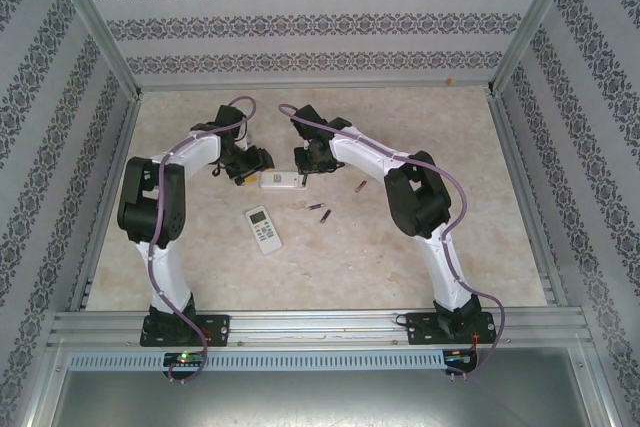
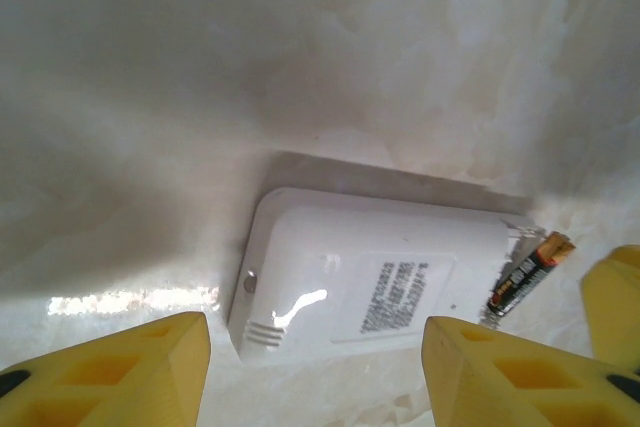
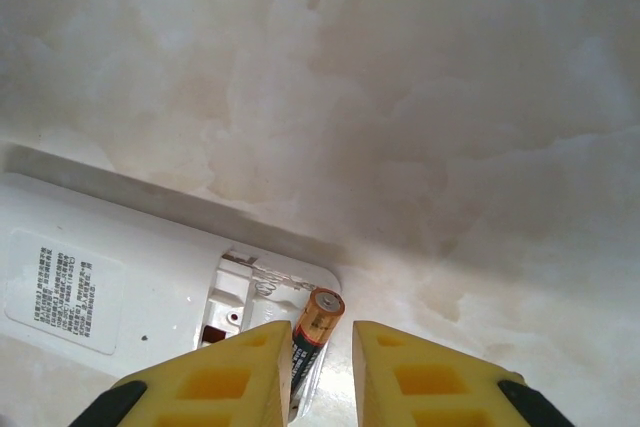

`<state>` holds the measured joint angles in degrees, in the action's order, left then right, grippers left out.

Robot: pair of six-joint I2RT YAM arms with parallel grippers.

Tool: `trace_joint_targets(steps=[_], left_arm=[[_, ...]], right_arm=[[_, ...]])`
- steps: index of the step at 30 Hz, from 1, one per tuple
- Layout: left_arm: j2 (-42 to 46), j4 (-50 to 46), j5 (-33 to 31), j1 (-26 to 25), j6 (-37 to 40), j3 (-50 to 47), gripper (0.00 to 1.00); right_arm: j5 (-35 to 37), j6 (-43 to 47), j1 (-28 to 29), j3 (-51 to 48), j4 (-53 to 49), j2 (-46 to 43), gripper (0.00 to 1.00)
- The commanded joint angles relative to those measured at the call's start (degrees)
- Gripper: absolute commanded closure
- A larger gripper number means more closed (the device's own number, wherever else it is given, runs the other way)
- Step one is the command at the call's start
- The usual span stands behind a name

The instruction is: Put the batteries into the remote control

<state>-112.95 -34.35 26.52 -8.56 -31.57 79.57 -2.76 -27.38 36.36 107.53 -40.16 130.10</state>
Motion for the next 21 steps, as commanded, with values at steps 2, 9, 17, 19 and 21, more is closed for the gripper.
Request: trace_joint_targets(steps=[2,9,17,19,21], left_arm=[[-3.08,-3.78,0.50,-0.23,3.54,2.45,0.40],[-5.26,-3.88,1.74,-0.19,4.58,4.21,0.40],[-6.19,-4.32,3.49,-0.18,4.61,3.93,0.45],[-6.15,-4.10,3.79,-0.19,4.76,3.43,0.45],[-6.14,-3.89,4.07,-0.23,4.68,2.93,0.46]], right_arm=[[-1.19,-1.54,0.18,0.49,-1.59,0.32,0.77],[-1.45,-1.89,0.53,0.06,-1.58,1.20,0.79],[-1.63,-2.42,0.90,0.42,-1.41,2.50,0.80],[-1.56,-2.38,0.96,0.61,-1.56,2.86,0.80],[-1.50,-2.21,1.04,0.93,-1.76,3.26,0.81]])
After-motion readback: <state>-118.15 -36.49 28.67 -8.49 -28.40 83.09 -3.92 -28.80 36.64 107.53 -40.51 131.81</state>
